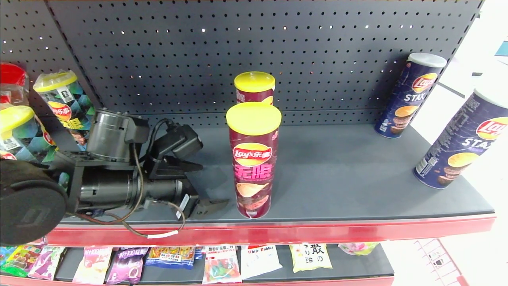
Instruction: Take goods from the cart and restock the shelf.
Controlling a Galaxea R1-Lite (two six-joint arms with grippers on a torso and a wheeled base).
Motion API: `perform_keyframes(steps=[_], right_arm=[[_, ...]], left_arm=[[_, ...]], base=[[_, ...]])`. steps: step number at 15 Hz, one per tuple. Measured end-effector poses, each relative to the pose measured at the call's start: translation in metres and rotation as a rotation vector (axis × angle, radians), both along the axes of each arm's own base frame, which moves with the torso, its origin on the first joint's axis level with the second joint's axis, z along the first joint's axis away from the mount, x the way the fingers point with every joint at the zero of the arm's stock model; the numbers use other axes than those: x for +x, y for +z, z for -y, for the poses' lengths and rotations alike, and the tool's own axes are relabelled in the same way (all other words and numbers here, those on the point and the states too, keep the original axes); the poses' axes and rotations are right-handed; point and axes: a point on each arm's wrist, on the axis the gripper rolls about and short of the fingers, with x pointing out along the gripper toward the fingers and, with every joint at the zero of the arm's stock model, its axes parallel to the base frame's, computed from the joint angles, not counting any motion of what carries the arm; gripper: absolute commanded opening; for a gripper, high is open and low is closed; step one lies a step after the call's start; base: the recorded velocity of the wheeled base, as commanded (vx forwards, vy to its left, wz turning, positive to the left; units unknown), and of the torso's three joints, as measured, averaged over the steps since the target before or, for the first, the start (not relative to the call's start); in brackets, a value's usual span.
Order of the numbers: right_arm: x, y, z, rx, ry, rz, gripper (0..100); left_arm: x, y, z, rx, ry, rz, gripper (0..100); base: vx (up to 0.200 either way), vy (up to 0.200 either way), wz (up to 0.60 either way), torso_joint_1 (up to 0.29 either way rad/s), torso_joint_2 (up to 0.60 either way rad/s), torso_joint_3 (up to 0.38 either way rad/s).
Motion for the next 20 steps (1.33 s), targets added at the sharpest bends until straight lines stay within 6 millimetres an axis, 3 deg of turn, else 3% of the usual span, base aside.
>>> perform_keyframes(steps=[2, 4, 8, 10, 13, 16, 18, 20], right_arm=[[0.0, 0.0, 0.0, 0.0, 0.0, 0.0, 100], [0.0, 0.0, 0.0, 0.0, 0.0, 0.0, 100], [0.0, 0.0, 0.0, 0.001, -0.001, 0.0, 100], [0.0, 0.0, 0.0, 0.001, 0.0, 0.0, 100], [0.0, 0.0, 0.0, 0.0, 0.0, 0.0, 100], [0.0, 0.0, 0.0, 0.0, 0.0, 0.0, 100], [0.0, 0.0, 0.0, 0.0, 0.0, 0.0, 100], [0.0, 0.0, 0.0, 0.001, 0.0, 0.0, 100]], left_arm=[[-0.023, 0.011, -0.022, -0.014, 0.043, 0.031, 100], [-0.058, 0.025, -0.052, -0.039, 0.12, 0.069, 100], [-0.149, 0.039, -0.108, -0.158, 0.376, 0.139, 100], [-0.198, 0.026, -0.121, -0.208, 0.511, 0.184, 100], [-0.252, -0.015, -0.128, -0.227, 0.71, 0.279, 100], [-0.272, -0.066, -0.132, -0.201, 0.951, 0.335, 100], [-0.273, -0.078, -0.133, -0.272, 0.978, 0.393, 100], [-0.269, -0.082, -0.131, -0.347, 0.886, 0.469, 100]], base=[[0.0, 0.0, 0.0, 0.0, 0.0, 0.0], [0.0, 0.0, 0.0, 0.0, 0.0, 0.0], [0.0, 0.0, 0.0, 0.0, 0.0, 0.0], [0.0, 0.0, 0.0, 0.0, 0.0, 0.0], [0.0, 0.0, 0.0, 0.0, 0.0, 0.0], [0.0, 0.0, 0.0, 0.0, 0.0, 0.0], [0.0, 0.0, 0.0, 0.0, 0.0, 0.0], [0.0, 0.0, 0.0, 0.0, 0.0, 0.0]])
